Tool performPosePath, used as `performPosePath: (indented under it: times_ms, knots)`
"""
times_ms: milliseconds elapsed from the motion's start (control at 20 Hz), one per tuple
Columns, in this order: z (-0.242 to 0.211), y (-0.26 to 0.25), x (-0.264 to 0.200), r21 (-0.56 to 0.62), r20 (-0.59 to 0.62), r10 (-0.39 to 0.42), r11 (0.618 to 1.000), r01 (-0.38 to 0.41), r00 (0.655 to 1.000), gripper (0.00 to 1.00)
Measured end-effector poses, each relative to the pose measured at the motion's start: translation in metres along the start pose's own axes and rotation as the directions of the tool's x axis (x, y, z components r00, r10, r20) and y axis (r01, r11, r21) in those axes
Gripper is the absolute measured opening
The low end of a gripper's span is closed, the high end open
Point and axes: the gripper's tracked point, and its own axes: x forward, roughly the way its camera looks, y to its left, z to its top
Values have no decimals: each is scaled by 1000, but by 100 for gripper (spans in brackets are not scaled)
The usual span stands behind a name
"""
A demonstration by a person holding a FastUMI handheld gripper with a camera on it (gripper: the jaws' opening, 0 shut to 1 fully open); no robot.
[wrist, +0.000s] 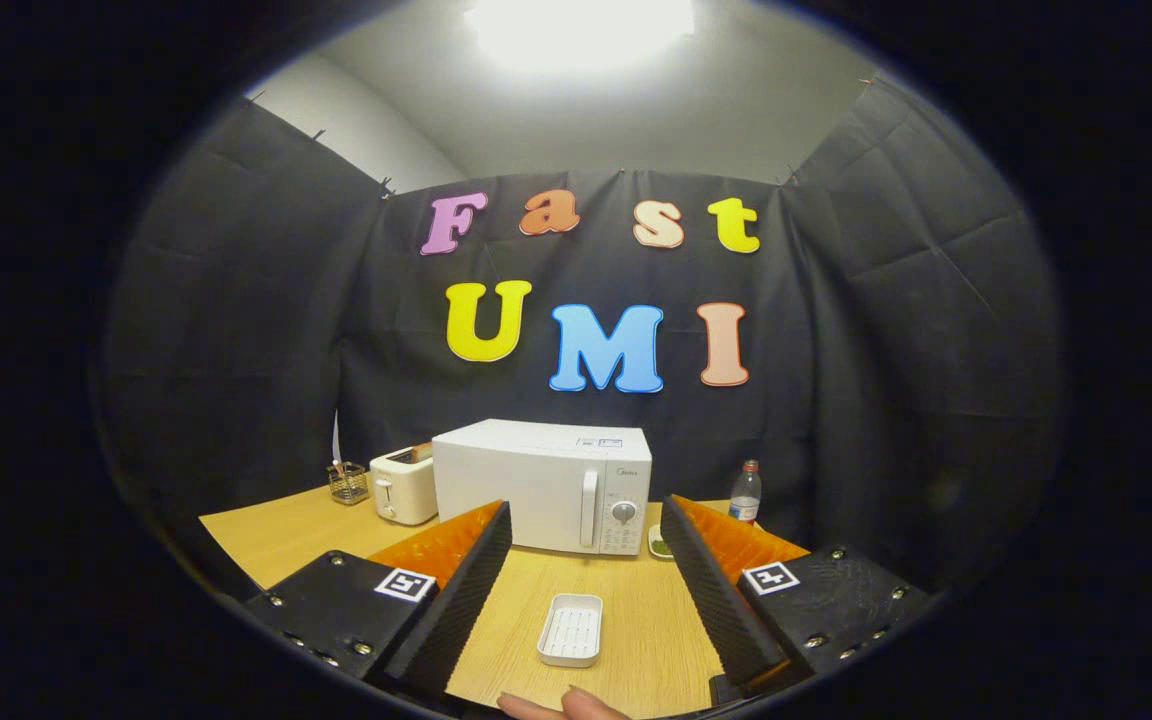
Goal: Open the microwave, put the food inside, and close the microwave door.
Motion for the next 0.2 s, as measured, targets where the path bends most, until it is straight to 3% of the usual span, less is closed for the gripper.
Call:
performPosePath:
  times_ms: [200]
  knots:
    - [-4, 12, 4, -7, 5, 29, 1000, -29, 1000, 96]
